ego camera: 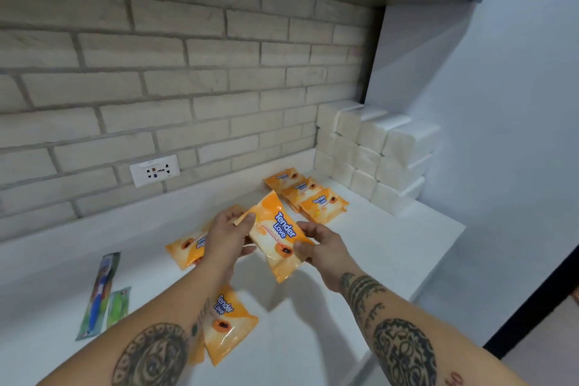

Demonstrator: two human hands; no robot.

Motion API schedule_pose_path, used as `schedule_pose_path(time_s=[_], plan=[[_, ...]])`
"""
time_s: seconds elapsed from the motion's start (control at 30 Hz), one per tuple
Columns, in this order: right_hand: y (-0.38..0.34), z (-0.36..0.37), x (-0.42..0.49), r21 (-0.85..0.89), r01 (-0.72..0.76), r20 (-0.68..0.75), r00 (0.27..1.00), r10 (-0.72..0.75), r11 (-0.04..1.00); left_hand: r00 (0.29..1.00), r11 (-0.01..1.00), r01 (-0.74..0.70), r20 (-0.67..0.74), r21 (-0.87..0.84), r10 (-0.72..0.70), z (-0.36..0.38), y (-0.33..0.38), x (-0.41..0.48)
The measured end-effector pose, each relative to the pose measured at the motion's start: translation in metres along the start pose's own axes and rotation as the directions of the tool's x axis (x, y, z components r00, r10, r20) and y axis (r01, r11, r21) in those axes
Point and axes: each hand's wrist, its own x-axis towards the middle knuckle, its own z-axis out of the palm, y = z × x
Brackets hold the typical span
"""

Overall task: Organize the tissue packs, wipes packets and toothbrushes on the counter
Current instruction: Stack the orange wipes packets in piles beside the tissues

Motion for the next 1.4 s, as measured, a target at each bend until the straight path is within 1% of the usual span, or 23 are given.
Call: schedule_pose_path(time_s=[0.07, 0.13, 0.23, 0.27, 0.37, 0.47, 0.53, 0.63, 0.73, 0.8, 0.93, 1.03, 1.17, 1.3, 1.4], plan=[[-0.011, -0.012, -0.003, 0.045, 0.007, -0.036, 0.999, -0.005, 0.999, 0.998, 0.999, 0.022, 0.057, 0.037, -0.024, 0.012, 0.006, 0.001], [-0.021, -0.024, -0.006, 0.128, 0.024, -0.096, 0.995, -0.011, 0.991, 0.996, 0.999, 0.031, 0.087, 0.039, -0.034, 0.024, 0.011, 0.001], [-0.028, -0.037, -0.006, 0.292, 0.063, -0.173, 0.985, -0.013, 0.954, 0.991, 0.997, 0.068, 0.115, -0.037, -0.063, 0.039, 0.018, -0.001], [-0.031, -0.039, -0.007, 0.315, 0.075, -0.187, 0.982, -0.016, 0.946, 0.989, 0.993, 0.085, 0.128, -0.076, -0.075, 0.044, 0.02, -0.003], [-0.038, -0.039, -0.013, 0.288, 0.063, -0.187, 0.982, -0.009, 0.956, 0.983, 0.98, 0.114, 0.159, -0.162, -0.088, 0.056, 0.026, -0.012], [-0.042, -0.036, -0.014, 0.25, 0.043, -0.23, 0.973, 0.016, 0.967, 0.978, 0.975, 0.13, 0.183, -0.181, -0.097, 0.062, 0.027, -0.019], [-0.044, -0.035, -0.014, 0.206, 0.052, -0.258, 0.966, 0.003, 0.977, 0.974, 0.975, 0.147, 0.194, -0.166, -0.114, 0.062, 0.026, -0.021], [-0.046, -0.036, -0.012, 0.192, 0.06, -0.271, 0.962, -0.006, 0.979, 0.97, 0.98, 0.159, 0.202, -0.115, -0.134, 0.059, 0.026, -0.019], [-0.044, -0.038, -0.006, 0.185, 0.058, -0.275, 0.961, -0.005, 0.981, 0.968, 0.987, 0.133, 0.225, -0.092, -0.11, 0.06, 0.026, -0.014], [-0.041, -0.041, 0.0, 0.179, 0.05, -0.275, 0.962, 0.001, 0.983, 0.968, 0.993, 0.109, 0.233, -0.04, -0.096, 0.065, 0.026, -0.01], [-0.039, -0.046, 0.014, 0.197, 0.045, -0.26, 0.966, 0.008, 0.979, 0.978, 0.995, 0.095, 0.187, -0.021, -0.089, 0.081, 0.022, 0.002], [-0.04, -0.055, 0.037, 0.213, 0.032, -0.229, 0.973, 0.018, 0.976, 0.985, 0.992, 0.116, 0.135, -0.042, -0.109, 0.095, 0.02, 0.022], [-0.045, -0.07, 0.079, 0.201, 0.026, -0.15, 0.989, 0.005, 0.979, 0.988, 0.988, 0.13, 0.094, -0.083, -0.122, 0.113, 0.019, 0.059], [-0.053, -0.089, 0.127, 0.12, 0.036, -0.113, 0.993, -0.022, 0.992, 0.987, 0.987, 0.135, 0.095, -0.089, -0.126, 0.138, 0.027, 0.1], [-0.06, -0.103, 0.165, 0.093, 0.047, -0.126, 0.991, -0.035, 0.995, 0.985, 0.989, 0.107, 0.143, -0.098, -0.093, 0.16, 0.032, 0.126]])
